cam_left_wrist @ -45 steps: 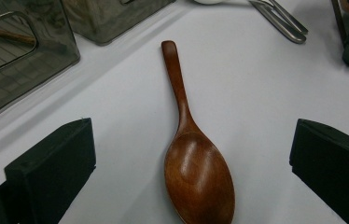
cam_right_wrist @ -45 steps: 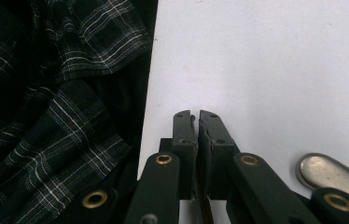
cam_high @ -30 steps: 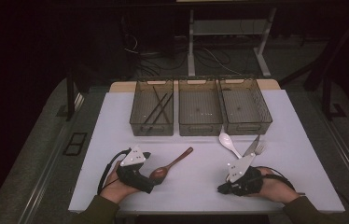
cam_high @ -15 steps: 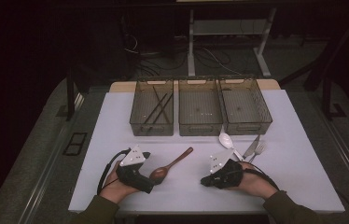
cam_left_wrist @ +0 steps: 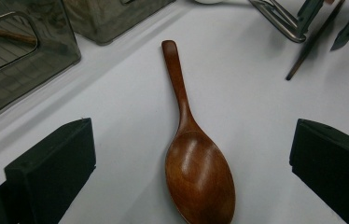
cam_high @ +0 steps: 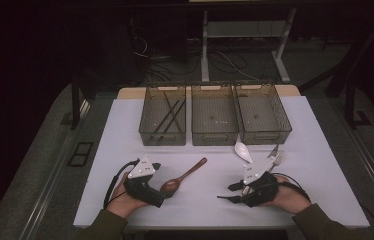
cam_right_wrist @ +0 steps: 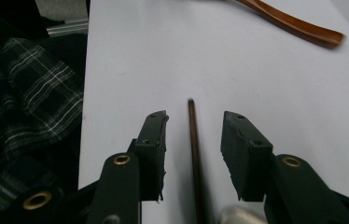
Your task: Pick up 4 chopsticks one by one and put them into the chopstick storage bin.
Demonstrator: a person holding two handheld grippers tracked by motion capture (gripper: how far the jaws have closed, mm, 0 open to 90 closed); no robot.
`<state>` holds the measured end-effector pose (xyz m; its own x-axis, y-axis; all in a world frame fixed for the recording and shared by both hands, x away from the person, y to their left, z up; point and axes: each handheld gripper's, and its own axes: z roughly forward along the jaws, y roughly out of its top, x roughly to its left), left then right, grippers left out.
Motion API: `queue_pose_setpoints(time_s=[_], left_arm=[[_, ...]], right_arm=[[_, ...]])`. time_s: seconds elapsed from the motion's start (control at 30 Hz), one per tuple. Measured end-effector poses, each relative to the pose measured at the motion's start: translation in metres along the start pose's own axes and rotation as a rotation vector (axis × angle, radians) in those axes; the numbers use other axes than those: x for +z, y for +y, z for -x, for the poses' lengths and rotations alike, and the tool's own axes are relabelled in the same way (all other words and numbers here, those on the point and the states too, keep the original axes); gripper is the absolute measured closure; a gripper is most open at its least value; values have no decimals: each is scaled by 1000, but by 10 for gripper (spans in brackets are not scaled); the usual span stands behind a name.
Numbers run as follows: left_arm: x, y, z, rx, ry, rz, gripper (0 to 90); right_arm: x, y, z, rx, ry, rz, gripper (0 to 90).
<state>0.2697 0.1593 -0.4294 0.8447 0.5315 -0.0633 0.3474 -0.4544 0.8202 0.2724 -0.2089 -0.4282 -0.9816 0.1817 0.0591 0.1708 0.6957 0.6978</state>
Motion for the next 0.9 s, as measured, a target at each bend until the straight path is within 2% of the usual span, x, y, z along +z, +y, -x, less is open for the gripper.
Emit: queue_pose_setpoints(time_s=[0.17, 0.27, 0.33, 0.43, 0.6, 0.63, 0.77, 0.9], left_arm=[[0, 0, 0, 3, 0, -4, 0], [1, 0, 0, 3, 0, -5, 0], [1, 0, 0, 4, -1, -5, 0], [1, 0, 1, 4, -1, -8, 0], [2, 0, 1, -2, -1, -8, 0], [2, 0, 1, 1, 0, -9, 0], [2, 0, 1, 3, -1, -8, 0], [2, 0, 1, 4, 0, -9, 0]], right_arm=[[-28, -20, -2, 24, -32, 19, 599], [-42, -34, -3, 48, -53, 9, 618], [-49, -44, -3, 80, -68, 3, 634], [-57, -57, -2, 92, -80, -9, 659], [-60, -68, -1, 106, -75, -45, 695], [-60, -71, 2, 73, -75, -68, 711], [-55, -74, 1, 72, -53, -107, 776], [-54, -75, 0, 56, -58, -113, 832]])
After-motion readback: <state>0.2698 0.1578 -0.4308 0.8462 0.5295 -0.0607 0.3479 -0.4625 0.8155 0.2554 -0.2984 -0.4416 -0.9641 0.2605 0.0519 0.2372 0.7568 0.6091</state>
